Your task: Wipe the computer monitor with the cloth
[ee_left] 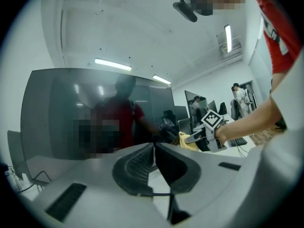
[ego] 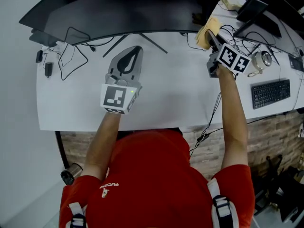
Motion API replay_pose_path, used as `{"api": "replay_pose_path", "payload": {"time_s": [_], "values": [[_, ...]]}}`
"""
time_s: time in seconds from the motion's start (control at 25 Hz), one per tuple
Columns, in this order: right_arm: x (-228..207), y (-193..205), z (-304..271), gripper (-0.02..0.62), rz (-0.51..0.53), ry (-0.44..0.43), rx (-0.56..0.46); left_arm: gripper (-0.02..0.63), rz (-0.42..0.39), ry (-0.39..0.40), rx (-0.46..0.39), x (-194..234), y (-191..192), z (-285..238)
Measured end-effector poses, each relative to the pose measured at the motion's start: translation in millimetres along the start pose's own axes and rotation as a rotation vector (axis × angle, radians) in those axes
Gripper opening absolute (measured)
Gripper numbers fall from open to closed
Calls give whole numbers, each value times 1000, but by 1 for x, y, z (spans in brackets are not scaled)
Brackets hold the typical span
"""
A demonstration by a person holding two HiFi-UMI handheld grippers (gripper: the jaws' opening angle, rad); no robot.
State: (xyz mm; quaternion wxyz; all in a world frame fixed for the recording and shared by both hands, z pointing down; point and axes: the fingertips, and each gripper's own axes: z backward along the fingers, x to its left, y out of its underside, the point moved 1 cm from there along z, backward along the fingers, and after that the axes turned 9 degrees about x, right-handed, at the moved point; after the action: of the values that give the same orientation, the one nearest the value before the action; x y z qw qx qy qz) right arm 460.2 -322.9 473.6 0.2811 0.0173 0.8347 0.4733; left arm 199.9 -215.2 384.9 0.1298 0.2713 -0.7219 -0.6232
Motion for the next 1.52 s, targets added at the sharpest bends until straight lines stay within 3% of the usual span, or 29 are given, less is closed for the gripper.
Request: {"api": "replay_pose_path", "payload": {"time_s": [0.8, 1.52], "values": [[-31, 77, -33, 63, -106, 28, 124, 15, 0, -28, 57, 12, 22, 11], [14, 79, -63, 64, -76, -20, 110, 15, 14, -31, 66, 37, 36, 21]]}}
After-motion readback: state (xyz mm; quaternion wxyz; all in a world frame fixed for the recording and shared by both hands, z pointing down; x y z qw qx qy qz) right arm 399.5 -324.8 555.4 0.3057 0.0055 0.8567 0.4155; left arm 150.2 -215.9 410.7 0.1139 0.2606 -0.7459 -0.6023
